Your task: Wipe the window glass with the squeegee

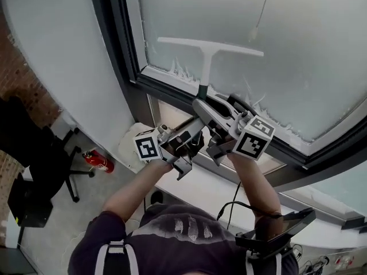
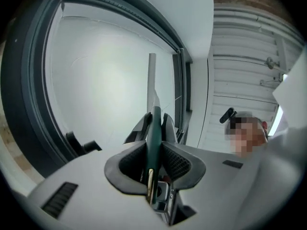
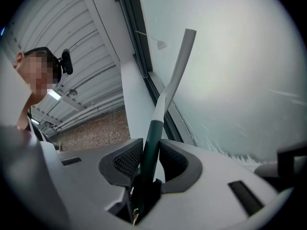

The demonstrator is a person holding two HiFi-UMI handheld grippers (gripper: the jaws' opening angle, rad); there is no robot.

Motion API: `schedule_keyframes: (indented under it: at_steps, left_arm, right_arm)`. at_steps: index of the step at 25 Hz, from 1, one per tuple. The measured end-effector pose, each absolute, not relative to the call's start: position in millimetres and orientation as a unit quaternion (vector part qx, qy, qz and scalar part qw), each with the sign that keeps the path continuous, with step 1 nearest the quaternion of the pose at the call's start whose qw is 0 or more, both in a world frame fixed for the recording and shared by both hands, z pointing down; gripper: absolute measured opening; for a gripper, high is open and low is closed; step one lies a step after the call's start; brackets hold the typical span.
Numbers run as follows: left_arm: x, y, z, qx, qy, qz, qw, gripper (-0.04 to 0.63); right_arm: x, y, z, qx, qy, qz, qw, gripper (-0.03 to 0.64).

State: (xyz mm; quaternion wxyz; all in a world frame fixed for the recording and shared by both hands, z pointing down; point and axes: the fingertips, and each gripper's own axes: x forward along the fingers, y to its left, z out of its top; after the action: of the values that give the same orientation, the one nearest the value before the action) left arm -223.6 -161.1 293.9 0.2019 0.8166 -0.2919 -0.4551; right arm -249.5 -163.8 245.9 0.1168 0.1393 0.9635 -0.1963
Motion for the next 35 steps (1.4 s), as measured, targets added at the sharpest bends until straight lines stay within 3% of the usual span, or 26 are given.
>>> schedule_keyframes:
  at_steps: [9,13,19,35]
  left_arm:
    - [-371.1,-171.0,187.6,0.844,-0.224,-0.449,0.187,0.091]
    - [-379.0,-164.6,194.2,0.842,-0.224,-0.452,0.193,0.089]
    - [-407.5,-190.7,133.0,0.855,-0.217,-0.436,0.178,0.089]
    - [-405.3,-183.0,128.5,0.862,-0.173,-0.456,0.138,0.09]
  right_arm:
    - [-396.0,-175.6,144.7,0.097,0.972,-0.128,0.17,0.11]
    - [-403.1,-170.7,151.6,0.087,0.972,-0.13,0.175,0.11]
    - [-429.6,-195.9,88.2,0.08,0.97,-0.113,0.198,0.11]
    - [-428.9,-184.2,83.0,0.084,0.974,-0.074,0.198,0.11]
